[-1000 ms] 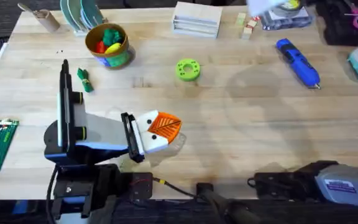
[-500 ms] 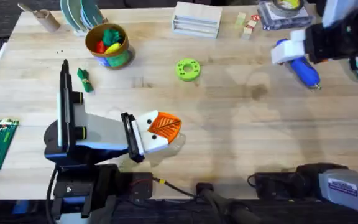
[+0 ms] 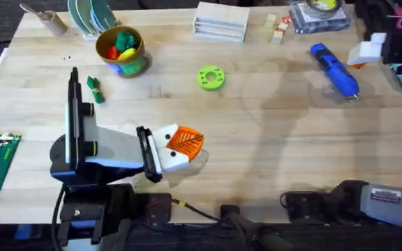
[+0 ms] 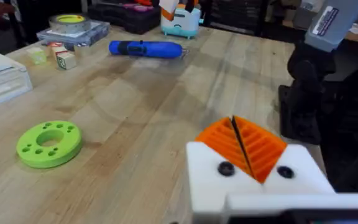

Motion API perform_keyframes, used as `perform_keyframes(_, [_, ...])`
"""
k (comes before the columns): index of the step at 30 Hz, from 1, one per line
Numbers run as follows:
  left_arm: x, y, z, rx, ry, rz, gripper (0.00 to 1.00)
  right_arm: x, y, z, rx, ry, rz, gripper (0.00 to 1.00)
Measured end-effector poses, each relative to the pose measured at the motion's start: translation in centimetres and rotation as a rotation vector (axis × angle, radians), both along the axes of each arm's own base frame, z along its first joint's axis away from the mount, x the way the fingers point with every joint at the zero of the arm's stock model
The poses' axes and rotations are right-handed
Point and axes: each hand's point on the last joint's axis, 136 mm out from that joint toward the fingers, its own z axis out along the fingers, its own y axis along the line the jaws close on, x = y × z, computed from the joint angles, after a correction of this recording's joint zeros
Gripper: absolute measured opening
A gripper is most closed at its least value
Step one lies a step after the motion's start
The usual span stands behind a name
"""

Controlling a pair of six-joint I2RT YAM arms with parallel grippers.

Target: Pick up the gripper from the table and insert it into the empty holder that is missing its gripper. Then pick up a screw, insert it into the mounting hole, and use the screwdriver to tighten it. Finally, clean up the table by picking up the vegetable and placing it into the bucket.

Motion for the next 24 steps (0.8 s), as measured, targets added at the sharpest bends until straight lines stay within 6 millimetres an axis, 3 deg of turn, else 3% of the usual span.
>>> perform_keyframes(6, [-0.1,0.0,0.0,-0.001,0.003,-0.005,0.004,1.3,-1.0,-1.0,-0.027,0.001,0.034,0.938])
perform_keyframes(15, [-0.3,-0.1,0.0,-0.003,0.004,-0.015,0.004,3.5,-1.8,0.0,-0.091,-0.076,0.088,0.940])
perform_keyframes(24, [-0.3,-0.1,0.0,-0.003,0.005,-0.016,0.004,3.9,-2.0,0.0,-0.144,-0.058,0.190,0.940])
